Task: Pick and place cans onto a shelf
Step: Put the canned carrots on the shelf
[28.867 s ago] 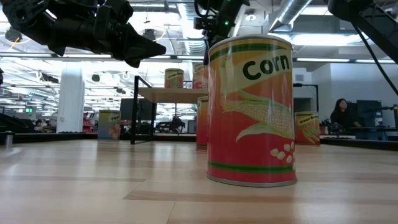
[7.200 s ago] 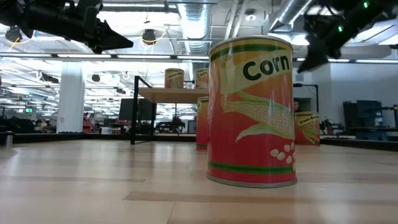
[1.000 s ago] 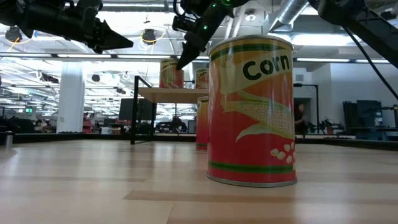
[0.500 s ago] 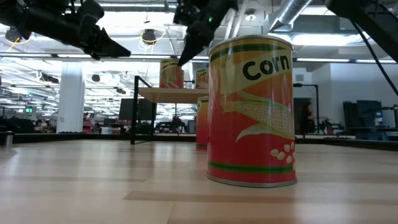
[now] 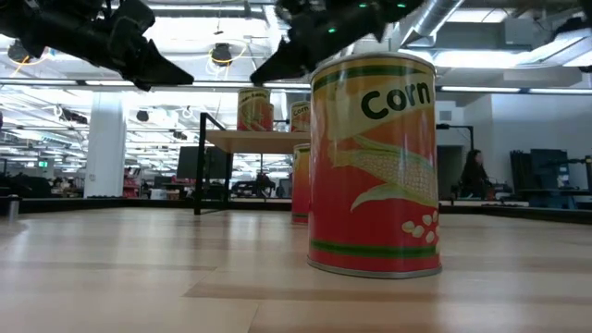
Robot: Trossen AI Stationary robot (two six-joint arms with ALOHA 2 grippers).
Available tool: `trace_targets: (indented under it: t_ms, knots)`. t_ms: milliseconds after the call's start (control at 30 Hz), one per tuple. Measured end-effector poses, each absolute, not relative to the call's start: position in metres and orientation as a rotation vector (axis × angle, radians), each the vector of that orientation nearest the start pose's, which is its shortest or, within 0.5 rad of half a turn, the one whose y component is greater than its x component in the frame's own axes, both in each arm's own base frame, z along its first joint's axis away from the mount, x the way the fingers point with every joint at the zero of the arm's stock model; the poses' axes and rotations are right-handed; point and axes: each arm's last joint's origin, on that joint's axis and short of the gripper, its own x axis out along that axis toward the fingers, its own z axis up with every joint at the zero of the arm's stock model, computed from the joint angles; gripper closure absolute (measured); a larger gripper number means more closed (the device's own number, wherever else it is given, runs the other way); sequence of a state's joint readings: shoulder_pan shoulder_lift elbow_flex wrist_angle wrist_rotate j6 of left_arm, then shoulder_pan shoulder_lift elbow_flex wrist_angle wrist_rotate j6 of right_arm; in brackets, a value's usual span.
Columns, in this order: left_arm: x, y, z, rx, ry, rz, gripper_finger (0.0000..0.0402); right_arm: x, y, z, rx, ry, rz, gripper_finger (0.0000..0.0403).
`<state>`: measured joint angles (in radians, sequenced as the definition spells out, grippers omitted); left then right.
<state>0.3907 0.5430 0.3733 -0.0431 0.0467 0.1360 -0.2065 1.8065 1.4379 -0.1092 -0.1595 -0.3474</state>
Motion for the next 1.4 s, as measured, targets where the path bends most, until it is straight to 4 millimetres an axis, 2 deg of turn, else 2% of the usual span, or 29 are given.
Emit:
trace_targets:
  t_ms: [133, 233, 400, 567, 700, 900, 1033, 1267, 1400]
  knots:
    - [0.133, 0.048, 0.238, 0.064, 0.219, 0.291, 0.0401, 0.375, -0.068, 0.274, -0.223, 0.389, -0.017, 0.0401]
    - [0.138, 0.044, 0.234, 0.023, 0.237, 0.207, 0.0401, 0.341, -0.059, 0.277, -0.225, 0.307, -0.074, 0.0401]
    - [0.157, 0.034, 0.233, -0.014, 0.232, 0.054, 0.0401, 0.285, -0.042, 0.274, -0.233, 0.231, -0.115, 0.0401]
    - [0.185, 0.018, 0.246, -0.058, 0.334, 0.005, 0.0402, 0.237, -0.047, 0.256, -0.189, 0.061, -0.075, 0.0401]
    - [0.203, 0.000, 0.258, -0.159, 0.567, 0.016, 0.0401, 0.210, -0.056, 0.242, -0.157, -0.025, -0.055, 0.0401]
    - [0.216, -0.036, 0.281, -0.370, 0.955, 0.147, 0.0401, 0.185, -0.058, 0.232, -0.171, -0.042, -0.104, 0.0401]
    - [0.220, -0.069, 0.290, -0.489, 1.124, 0.231, 0.0401, 0.177, -0.055, 0.228, -0.178, -0.047, -0.099, 0.0400]
    - [0.217, -0.131, 0.291, -0.635, 1.209, 0.327, 0.0401, 0.169, -0.053, 0.224, -0.187, -0.065, -0.100, 0.0400]
    - [0.206, -0.161, 0.290, -0.759, 1.228, 0.379, 0.0401, 0.165, -0.053, 0.220, -0.191, -0.091, -0.083, 0.0400]
